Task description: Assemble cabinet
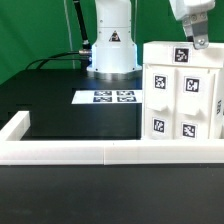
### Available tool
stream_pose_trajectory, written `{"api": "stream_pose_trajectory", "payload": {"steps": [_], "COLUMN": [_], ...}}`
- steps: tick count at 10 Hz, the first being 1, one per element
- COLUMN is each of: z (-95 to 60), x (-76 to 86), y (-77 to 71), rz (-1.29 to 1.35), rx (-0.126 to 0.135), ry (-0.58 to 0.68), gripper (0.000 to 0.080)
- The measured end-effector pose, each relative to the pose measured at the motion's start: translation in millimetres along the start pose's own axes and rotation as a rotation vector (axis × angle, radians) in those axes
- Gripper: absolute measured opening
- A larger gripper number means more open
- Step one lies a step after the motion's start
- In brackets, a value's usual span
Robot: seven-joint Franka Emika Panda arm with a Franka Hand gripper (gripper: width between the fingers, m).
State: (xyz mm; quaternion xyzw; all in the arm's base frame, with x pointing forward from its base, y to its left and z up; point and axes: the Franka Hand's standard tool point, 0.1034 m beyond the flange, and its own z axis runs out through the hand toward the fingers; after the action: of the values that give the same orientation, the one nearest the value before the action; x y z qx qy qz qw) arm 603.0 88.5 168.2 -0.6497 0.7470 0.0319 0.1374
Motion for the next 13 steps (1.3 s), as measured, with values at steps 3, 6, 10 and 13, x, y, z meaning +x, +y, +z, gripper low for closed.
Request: {"api": "stream_pose_trajectory", "payload": {"steps": [3, 6, 10, 13], "z": [-17.0, -13.2, -16.2, -14.8], "x": [-7.2, -7.4, -17.8, -25.4], "y": [-7.8, -4.7, -12.9, -8.9], "rz": [-0.016, -0.138, -0.720, -1.000], "rx": [0.031, 0.005, -0.063, -0.088], "ry": [-0.025, -0.016, 0.008, 0.017], "gripper": [0.0797, 0.0797, 0.0797, 0.0797]}}
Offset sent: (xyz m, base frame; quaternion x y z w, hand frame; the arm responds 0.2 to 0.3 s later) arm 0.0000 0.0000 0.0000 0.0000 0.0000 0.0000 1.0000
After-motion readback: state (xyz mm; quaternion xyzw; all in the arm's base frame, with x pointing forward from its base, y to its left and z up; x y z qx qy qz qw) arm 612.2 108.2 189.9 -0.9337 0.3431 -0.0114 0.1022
